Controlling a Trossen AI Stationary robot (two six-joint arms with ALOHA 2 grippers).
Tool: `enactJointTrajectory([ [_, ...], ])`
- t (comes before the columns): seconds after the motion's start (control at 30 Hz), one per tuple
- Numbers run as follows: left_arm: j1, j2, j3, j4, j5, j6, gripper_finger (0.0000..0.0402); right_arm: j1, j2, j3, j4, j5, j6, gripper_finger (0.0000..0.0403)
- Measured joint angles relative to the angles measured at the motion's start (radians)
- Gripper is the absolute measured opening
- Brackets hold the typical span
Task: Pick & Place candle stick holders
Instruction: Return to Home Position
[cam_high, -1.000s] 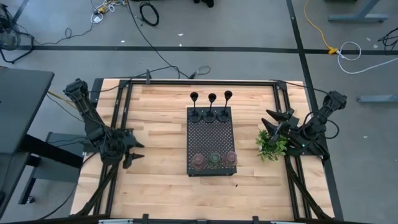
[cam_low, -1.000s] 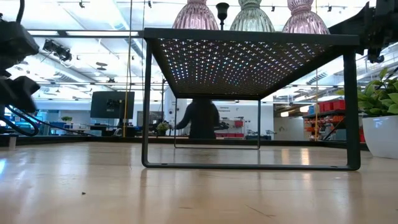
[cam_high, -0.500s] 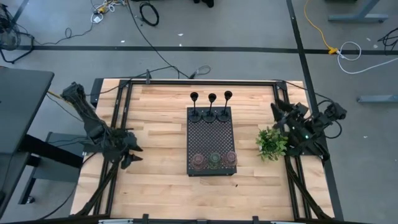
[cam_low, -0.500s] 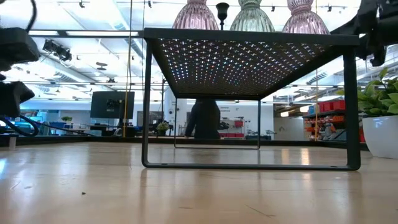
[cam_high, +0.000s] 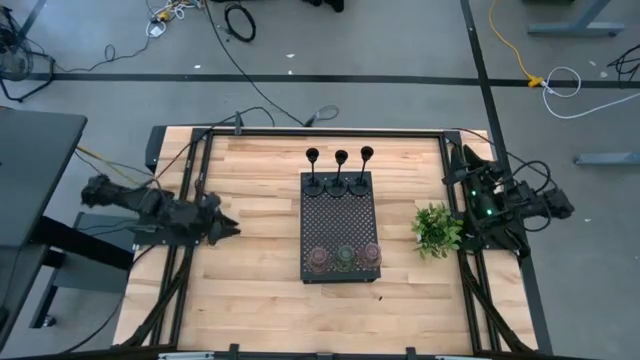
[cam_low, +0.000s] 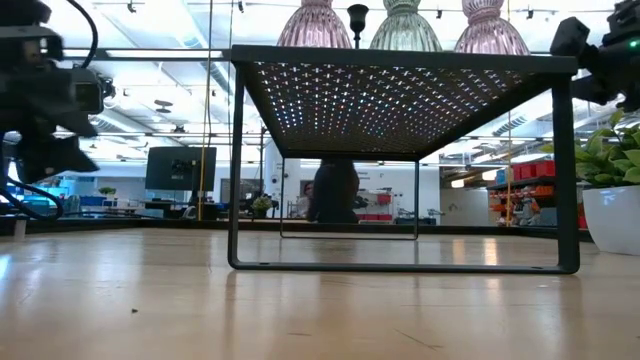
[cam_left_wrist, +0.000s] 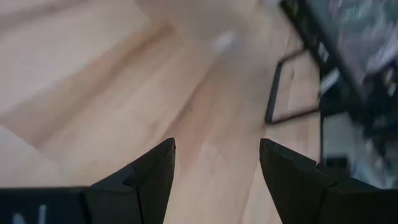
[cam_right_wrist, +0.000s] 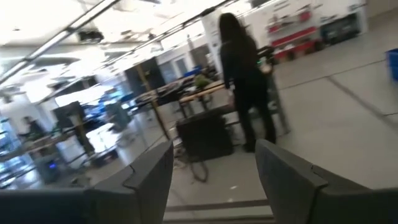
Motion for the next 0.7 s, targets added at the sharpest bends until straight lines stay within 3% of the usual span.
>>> enactJointTrajectory([
  [0.2,0.164,-0.065,0.000,0.013,-0.004,-0.001,0.0236,-0.110,0.000,0.000,0.001,0.000,0.000,0.0229],
  [0.43,0.217,-0.065,0.000,0.019,-0.001,0.000,0.0236,-0.141,0.003,0.000,-0.005,-0.001,0.000,0.0229],
  [0.7,0.263,-0.065,-0.009,0.041,0.139,0.000,0.0236,-0.141,0.004,0.000,-0.005,-0.001,0.000,0.0229],
])
